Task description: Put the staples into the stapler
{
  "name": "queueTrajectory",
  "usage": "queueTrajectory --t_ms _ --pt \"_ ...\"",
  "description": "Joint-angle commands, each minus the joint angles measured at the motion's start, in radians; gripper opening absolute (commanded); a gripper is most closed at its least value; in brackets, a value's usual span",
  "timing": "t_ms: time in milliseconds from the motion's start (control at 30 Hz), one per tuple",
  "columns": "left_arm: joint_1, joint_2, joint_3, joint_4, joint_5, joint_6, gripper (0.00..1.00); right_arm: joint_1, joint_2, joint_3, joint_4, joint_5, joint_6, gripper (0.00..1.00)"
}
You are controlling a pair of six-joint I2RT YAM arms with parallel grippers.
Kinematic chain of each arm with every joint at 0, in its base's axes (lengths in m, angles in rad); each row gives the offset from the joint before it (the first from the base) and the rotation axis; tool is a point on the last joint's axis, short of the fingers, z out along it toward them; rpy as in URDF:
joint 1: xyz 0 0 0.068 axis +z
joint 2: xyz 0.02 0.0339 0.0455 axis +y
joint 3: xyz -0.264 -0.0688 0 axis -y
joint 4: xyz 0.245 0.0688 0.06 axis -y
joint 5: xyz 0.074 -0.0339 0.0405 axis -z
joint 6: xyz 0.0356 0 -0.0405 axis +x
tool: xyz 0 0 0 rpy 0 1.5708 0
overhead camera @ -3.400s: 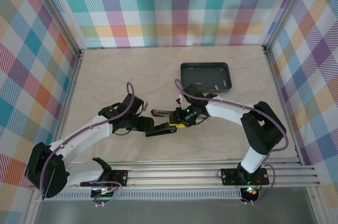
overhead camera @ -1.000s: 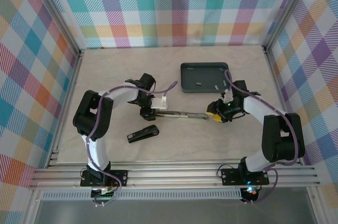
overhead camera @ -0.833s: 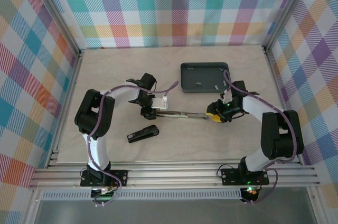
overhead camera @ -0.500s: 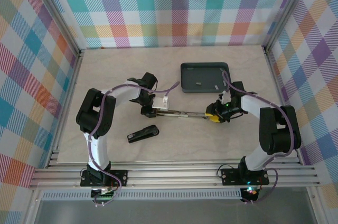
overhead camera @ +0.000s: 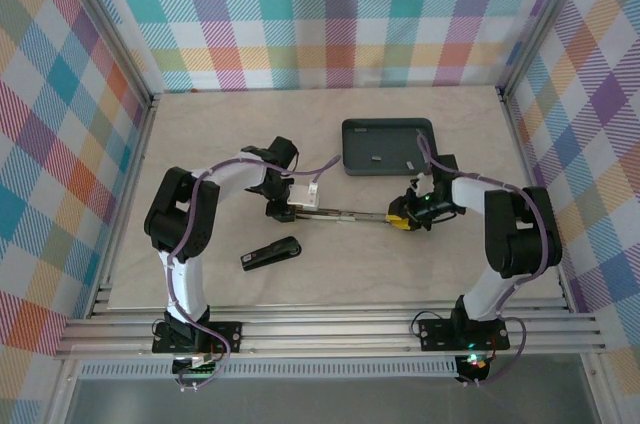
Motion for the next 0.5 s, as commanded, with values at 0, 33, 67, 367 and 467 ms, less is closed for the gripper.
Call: queueTrajectory --t_ms 0,33,67,367,467 --pt "-0.008 -0.041 0.041 -0.094 -0.009 0.028 0.31 0.009 0.042 0.013 0.008 0.044 -0.005 0.28" --pt "-0.008 -0.048 0.056 -0.113 -0.003 0.018 0.31 0.013 0.049 0.014 0.001 0.052 -0.007 0.28" --pt "-0.008 -0.055 0.077 -0.143 0.01 0.006 0.31 0.018 0.054 0.012 -0.002 0.061 -0.01 0.28" --pt "-0.044 -0.111 0.316 -0.39 0.073 -0.076 0.3 0.07 0.076 0.006 0.016 0.086 0.018 0.27" --pt "-0.071 -0.105 0.398 -0.465 0.032 -0.084 0.3 0.087 0.078 0.011 0.03 0.083 0.031 0.27"
